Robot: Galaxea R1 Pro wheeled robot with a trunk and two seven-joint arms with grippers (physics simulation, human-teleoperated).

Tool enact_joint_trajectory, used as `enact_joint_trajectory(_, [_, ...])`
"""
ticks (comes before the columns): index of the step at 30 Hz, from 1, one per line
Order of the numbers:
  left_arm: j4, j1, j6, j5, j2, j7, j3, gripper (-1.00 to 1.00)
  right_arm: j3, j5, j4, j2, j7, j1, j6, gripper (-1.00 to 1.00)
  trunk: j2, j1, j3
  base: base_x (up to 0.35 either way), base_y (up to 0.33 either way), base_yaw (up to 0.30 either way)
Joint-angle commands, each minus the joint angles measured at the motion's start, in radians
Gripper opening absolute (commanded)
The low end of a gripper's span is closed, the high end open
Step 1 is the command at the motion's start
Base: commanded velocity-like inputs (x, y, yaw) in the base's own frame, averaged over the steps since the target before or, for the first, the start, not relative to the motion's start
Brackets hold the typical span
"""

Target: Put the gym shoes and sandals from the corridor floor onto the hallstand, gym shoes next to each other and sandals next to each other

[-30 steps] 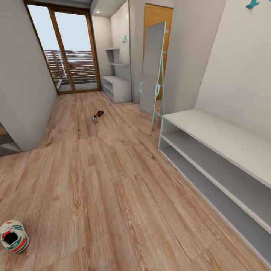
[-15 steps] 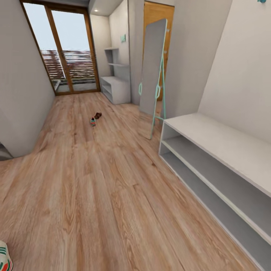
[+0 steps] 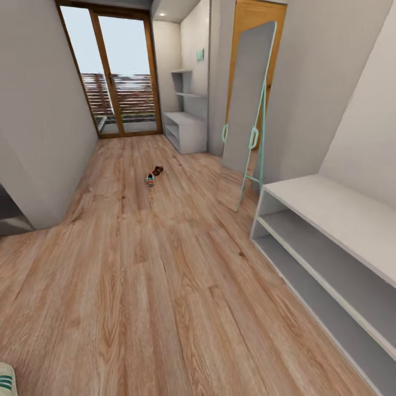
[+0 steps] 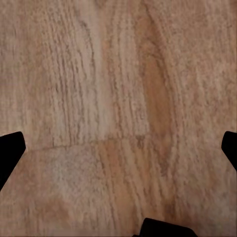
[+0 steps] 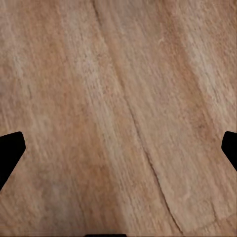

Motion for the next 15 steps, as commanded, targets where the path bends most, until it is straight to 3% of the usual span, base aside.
enact_joint_trajectory(1, [0.002,-0.001,-0.003,0.000,0.000,-0.001,0.002,1.00,0.000,0.001,0.000,0.000,0.000,0.000,-0.003,1.00,0.000,0.000,-0.001,0.298,0.192,0.272])
enact_joint_trajectory(6, [0.002,-0.001,-0.003,0.001,0.000,-0.001,0.002,1.00,0.000,0.001,0.000,0.000,0.000,0.000,-0.003,1.00,0.000,0.000,-0.001,0.296,0.200,0.240])
enact_joint_trajectory(15, [0.002,-0.001,-0.003,0.003,0.000,0.000,0.003,1.00,0.000,0.001,0.000,0.000,0.000,0.000,-0.003,1.00,0.000,0.000,-0.001,0.300,0.180,0.047])
